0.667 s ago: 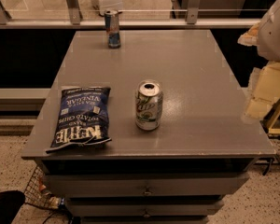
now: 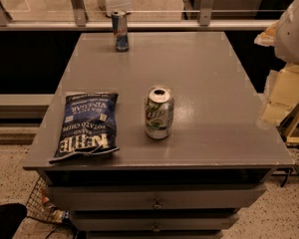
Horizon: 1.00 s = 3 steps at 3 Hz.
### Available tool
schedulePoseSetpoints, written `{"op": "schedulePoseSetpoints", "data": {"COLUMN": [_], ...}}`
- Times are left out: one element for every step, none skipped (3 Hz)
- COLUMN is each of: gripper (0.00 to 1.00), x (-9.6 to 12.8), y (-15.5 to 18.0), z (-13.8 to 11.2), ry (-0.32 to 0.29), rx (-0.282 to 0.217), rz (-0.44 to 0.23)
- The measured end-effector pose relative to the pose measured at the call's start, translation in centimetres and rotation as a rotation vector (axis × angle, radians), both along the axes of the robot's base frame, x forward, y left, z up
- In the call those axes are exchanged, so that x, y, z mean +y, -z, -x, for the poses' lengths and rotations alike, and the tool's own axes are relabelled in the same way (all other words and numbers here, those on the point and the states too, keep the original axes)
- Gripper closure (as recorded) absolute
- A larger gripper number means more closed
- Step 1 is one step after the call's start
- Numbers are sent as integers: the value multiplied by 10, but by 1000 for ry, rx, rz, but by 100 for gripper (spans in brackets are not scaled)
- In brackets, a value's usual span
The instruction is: Knock redbull can over
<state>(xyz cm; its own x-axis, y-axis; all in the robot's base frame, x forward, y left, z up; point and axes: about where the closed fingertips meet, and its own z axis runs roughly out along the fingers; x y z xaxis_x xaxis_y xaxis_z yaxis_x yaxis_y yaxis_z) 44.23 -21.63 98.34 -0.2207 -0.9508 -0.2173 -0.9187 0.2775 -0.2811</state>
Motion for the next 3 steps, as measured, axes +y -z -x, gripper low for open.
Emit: {"op": "schedulePoseSetpoints", "data": {"gripper": [0,0,0], "x": [-5,-20,-20], "y": [-4,-3,-10], "z": [-22,-59,-110], "ry": [49,140,166], "rx": [-83,-197,-318], "rz": [-37,-153,-311]}}
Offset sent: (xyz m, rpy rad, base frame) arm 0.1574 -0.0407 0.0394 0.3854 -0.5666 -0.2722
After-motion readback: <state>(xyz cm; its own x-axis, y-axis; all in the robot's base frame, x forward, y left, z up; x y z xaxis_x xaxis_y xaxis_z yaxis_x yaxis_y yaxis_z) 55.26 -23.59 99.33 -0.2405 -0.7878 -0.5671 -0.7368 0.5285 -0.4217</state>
